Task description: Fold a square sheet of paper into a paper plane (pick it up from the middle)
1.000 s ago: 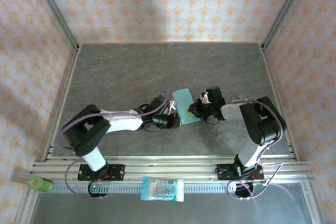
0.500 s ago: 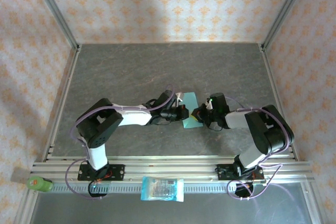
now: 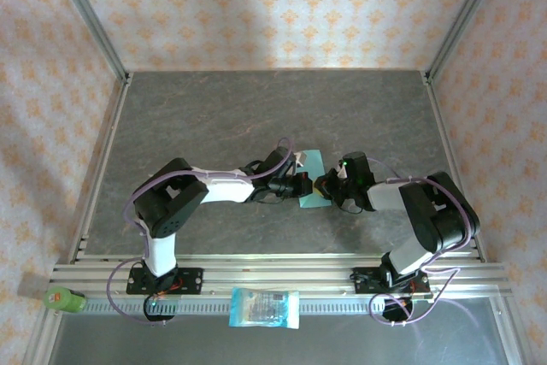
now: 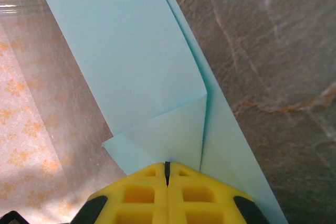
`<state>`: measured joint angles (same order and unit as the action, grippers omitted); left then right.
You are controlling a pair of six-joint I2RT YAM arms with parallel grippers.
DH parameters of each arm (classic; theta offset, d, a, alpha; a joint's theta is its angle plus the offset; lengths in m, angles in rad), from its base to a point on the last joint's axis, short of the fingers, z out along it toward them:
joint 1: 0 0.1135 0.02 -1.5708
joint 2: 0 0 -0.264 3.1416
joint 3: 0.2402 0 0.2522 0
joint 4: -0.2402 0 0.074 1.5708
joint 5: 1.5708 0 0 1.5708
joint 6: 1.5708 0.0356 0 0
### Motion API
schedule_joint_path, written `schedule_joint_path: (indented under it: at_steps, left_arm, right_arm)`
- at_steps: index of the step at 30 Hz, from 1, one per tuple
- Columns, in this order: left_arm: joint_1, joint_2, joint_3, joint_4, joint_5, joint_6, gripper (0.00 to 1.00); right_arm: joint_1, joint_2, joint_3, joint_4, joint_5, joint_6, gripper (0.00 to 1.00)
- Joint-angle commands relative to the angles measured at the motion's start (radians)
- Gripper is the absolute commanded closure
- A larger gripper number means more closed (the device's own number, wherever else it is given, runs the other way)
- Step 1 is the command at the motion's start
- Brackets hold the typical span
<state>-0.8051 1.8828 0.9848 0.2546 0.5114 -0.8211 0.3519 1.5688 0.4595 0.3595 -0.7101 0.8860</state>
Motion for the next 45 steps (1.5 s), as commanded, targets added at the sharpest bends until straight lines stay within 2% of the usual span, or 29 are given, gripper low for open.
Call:
schedule_joint_path:
  at_steps: [1, 8, 11, 16, 20, 31, 40, 45]
  left_arm:
    - [-0.017, 0.038, -0.033, -0.016, -0.039, 0.000, 1.00]
    - [-0.019, -0.061, -0.038, -0.005, -0.051, -0.039, 1.00]
    - [-0.019, -0.040, -0.009, -0.040, -0.070, -0.029, 1.00]
    - [-0.022, 0.020, 0.032, -0.057, -0.033, -0.017, 1.00]
    - [-0.029, 0.051, 0.038, -0.116, -0.063, 0.007, 1.00]
    - [-0.031, 0.070, 0.041, -0.134, -0.085, 0.013, 1.00]
    - [-0.039, 0.045, -0.047, -0.136, -0.096, 0.026, 1.00]
    - [-0.040, 0.040, -0.064, -0.124, -0.099, 0.032, 1.00]
  right_arm:
    - [0.012, 0.009, 0.010, -0.080, -0.010, -0.015, 0.98]
    - [0.011, 0.013, 0.013, -0.094, 0.011, -0.021, 0.99]
    - [0.011, 0.022, 0.016, -0.097, 0.006, -0.024, 0.99]
    - [0.010, 0.007, 0.022, -0.108, 0.004, -0.032, 0.99]
    - [0.012, -0.004, 0.034, -0.118, -0.003, -0.041, 0.98]
    - [0.011, 0.004, 0.046, -0.125, -0.023, -0.054, 0.98]
    - [0.002, -0.032, 0.154, -0.249, 0.009, -0.150, 0.92]
    - [0.011, -0.007, 0.154, -0.197, -0.073, -0.172, 1.00]
